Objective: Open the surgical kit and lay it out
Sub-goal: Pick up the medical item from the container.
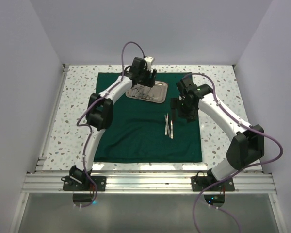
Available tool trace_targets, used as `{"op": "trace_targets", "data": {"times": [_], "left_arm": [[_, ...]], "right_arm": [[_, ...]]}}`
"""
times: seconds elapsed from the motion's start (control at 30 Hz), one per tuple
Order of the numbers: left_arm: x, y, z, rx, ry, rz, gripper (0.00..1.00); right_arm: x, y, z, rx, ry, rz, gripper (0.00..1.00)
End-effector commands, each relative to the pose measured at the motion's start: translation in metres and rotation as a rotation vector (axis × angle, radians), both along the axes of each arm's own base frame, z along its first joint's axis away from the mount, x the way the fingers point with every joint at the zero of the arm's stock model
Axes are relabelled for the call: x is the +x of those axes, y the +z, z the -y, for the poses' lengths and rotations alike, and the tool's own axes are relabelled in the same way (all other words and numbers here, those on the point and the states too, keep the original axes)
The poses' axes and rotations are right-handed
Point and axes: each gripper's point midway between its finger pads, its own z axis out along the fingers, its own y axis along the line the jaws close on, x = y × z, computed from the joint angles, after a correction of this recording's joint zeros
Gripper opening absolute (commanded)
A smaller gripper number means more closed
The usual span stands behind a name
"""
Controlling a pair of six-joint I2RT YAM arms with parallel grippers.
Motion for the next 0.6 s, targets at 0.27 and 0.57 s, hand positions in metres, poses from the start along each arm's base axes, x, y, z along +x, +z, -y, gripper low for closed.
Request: {"op": "trace_targets", "data": {"times": [0.27,0.57], "left_arm": [[0.039,-0.032,-0.011,0.072,0.056,0.086,0.73],[0.023,-0.074,-0.019,0.122,0.064,-0.015,0.21]], "right_arm": [[-0.035,-0.008,0.019,-0.033,-0.077,-0.054,0.78],[-0.036,-0.013,0.02,-0.044,-0.081,-0.063,0.77]]}}
